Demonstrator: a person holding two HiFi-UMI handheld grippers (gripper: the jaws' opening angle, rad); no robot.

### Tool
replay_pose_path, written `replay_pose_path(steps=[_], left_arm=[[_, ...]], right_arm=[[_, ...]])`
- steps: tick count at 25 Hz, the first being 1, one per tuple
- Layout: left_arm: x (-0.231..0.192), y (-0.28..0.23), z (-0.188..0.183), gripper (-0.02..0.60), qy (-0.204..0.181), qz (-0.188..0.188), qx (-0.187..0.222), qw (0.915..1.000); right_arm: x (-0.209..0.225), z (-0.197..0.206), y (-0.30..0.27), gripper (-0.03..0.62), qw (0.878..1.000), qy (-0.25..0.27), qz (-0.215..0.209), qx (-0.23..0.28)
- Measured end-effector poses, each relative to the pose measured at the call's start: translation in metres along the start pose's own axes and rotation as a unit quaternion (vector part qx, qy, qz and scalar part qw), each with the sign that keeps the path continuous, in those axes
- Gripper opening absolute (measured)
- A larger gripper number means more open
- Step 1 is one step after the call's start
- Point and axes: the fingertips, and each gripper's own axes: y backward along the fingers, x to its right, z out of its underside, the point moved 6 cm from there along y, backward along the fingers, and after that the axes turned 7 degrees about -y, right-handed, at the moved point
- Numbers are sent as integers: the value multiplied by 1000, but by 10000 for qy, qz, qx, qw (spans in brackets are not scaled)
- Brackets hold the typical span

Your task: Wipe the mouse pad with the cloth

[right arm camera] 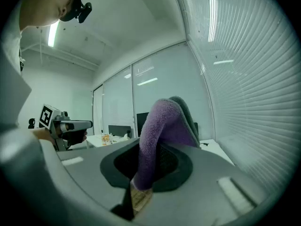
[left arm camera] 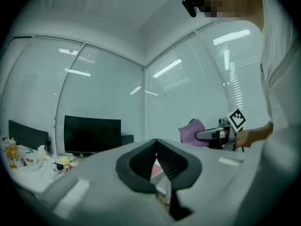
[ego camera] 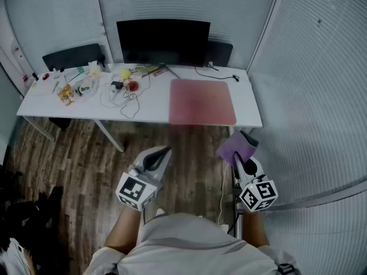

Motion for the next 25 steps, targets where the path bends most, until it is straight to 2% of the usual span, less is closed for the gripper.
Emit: replay_pose_path(steps=[9, 15, 25], left_arm=[[-10, 12, 2, -2, 66, 56, 36, 10000], [-22, 21, 7, -2, 99, 102, 40, 9999], [-68, 52, 18, -2, 136, 105, -11, 9999]], right_arm=[[-17, 0, -7, 48, 10000, 60, 36, -34], [-29, 3, -15, 51, 9998, -129, -35, 169], [-68, 22, -53, 52, 9992, -384, -53, 44]])
